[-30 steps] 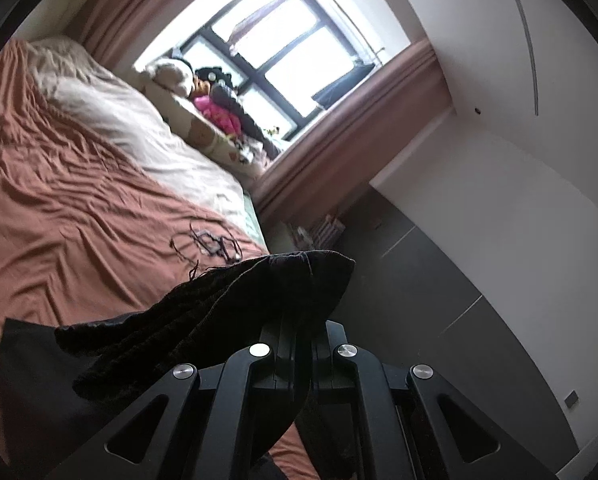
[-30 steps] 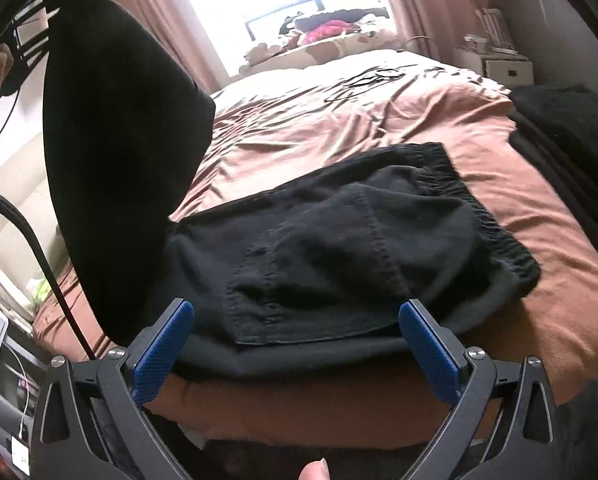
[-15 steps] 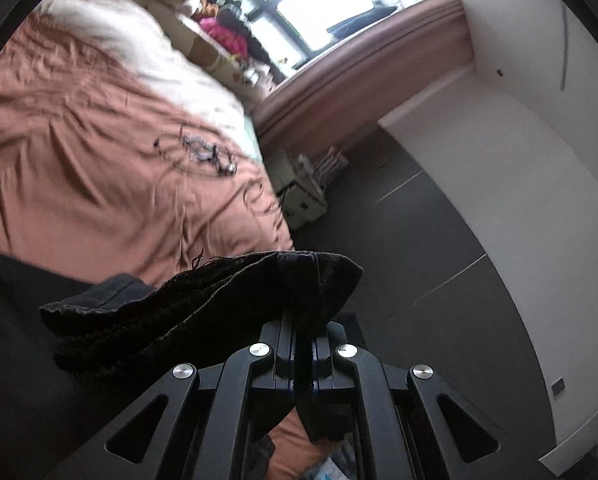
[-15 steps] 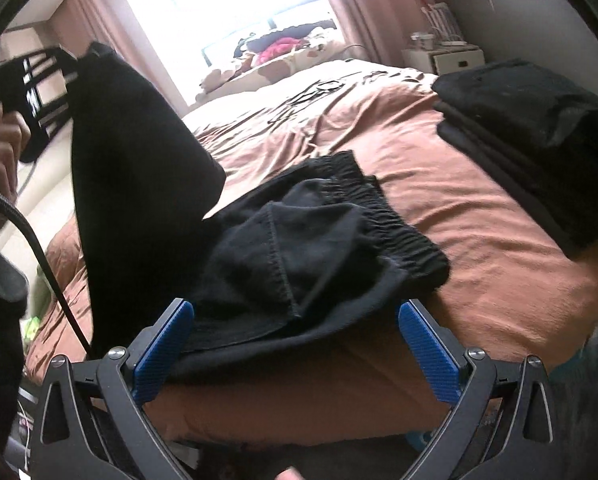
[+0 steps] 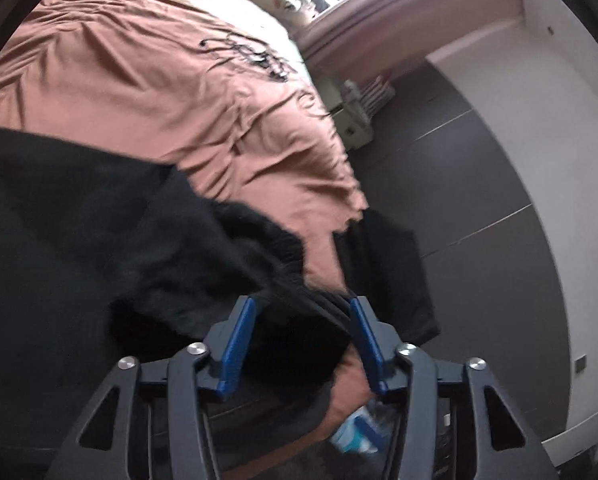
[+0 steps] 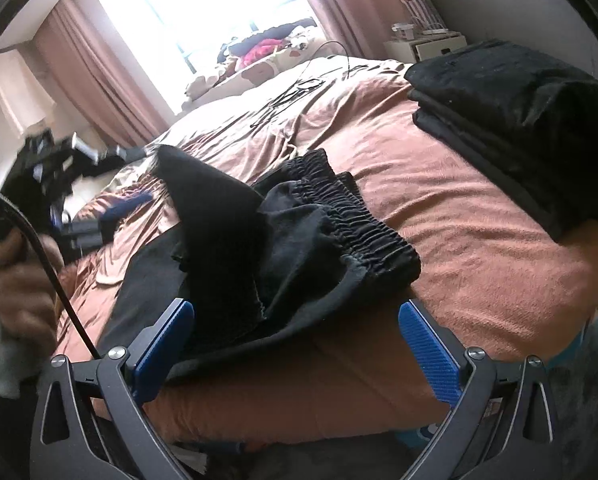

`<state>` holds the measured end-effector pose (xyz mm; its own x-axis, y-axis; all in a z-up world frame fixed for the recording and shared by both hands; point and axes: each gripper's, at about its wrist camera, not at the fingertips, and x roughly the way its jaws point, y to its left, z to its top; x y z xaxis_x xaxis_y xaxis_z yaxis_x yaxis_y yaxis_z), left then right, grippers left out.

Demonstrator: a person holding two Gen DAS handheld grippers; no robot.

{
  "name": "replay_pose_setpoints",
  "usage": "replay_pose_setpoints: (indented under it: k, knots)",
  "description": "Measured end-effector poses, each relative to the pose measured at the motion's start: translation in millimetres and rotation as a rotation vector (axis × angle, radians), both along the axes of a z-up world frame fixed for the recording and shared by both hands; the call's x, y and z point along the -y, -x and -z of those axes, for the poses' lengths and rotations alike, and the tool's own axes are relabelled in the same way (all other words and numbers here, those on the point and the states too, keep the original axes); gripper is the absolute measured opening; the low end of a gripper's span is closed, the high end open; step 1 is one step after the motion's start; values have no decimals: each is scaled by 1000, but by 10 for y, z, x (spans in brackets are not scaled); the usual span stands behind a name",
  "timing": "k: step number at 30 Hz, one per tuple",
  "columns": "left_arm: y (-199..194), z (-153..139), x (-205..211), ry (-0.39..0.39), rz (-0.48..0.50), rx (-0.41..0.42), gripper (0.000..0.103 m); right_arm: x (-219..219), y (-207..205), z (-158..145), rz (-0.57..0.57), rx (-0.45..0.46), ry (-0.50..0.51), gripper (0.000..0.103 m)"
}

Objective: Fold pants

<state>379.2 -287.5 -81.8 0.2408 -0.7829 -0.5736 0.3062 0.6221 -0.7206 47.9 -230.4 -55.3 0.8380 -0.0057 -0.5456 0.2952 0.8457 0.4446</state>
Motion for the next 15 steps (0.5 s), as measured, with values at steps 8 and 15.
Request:
replay_pose_setpoints:
  k: [8, 15]
  knots:
    - [20, 149, -501, -62, -15, -34, 71, 9, -25, 57, 26, -26, -24, 103]
    - [-25, 276, -861, -118, -25, -49, 81, -23, -16, -16, 30, -22, -25, 103]
